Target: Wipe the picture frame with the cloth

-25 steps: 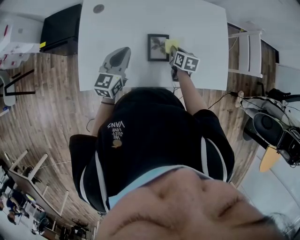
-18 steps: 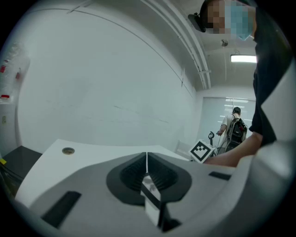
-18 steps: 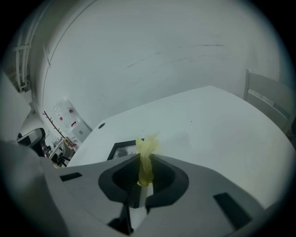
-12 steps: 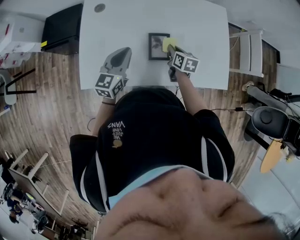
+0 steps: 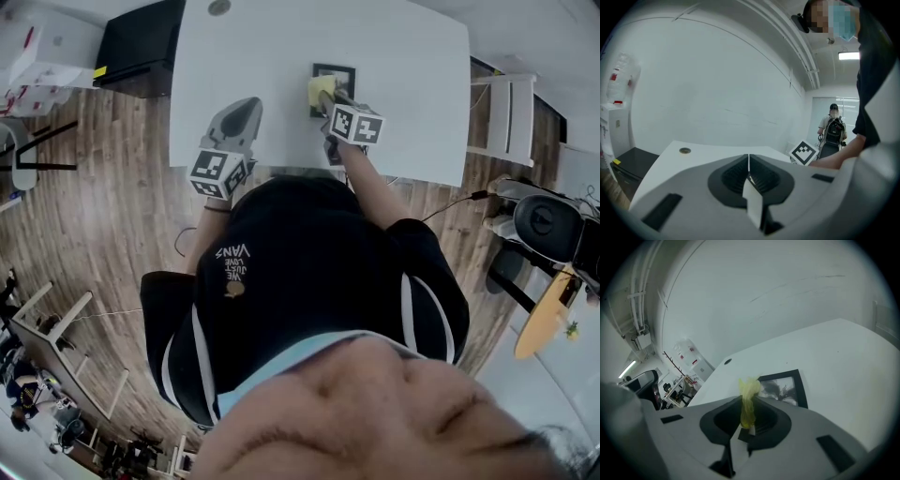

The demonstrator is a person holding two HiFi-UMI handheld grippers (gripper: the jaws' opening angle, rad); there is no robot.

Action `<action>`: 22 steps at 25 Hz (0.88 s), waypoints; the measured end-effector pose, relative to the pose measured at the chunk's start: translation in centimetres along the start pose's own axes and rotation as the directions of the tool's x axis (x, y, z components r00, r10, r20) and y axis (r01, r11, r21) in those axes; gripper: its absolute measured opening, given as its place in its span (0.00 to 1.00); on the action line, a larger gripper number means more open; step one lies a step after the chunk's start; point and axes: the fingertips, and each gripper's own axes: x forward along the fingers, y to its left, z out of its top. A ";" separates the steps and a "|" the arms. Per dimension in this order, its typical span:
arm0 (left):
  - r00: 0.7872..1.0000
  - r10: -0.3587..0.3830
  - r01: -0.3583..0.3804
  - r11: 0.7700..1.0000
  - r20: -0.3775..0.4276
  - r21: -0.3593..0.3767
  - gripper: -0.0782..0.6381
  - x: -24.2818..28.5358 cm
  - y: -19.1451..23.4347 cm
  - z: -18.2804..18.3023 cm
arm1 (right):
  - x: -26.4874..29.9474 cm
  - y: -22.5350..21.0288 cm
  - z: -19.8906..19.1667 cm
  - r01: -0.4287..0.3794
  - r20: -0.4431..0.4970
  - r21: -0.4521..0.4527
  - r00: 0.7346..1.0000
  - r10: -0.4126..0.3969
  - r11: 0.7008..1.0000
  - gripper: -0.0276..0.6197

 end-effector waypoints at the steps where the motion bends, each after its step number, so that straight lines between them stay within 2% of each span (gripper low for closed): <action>1: 1.000 0.003 -0.003 1.000 -0.002 -0.001 0.13 -0.2 0.1 -0.1 | 0.1 0.2 -0.2 -0.001 -0.004 -0.002 1.000 0.001 1.000 0.11; 8: 1.000 -0.012 0.012 1.000 -0.005 0.001 0.13 -0.7 0.3 -0.1 | 0.7 0.1 -1.4 0.030 -0.032 -0.021 0.999 -0.031 0.999 0.11; 22: 0.997 -0.075 0.075 0.997 -0.014 0.011 0.13 1.3 -1.2 -0.1 | -1.8 -5.1 -1.3 0.143 -0.015 -0.009 0.990 -0.144 0.990 0.11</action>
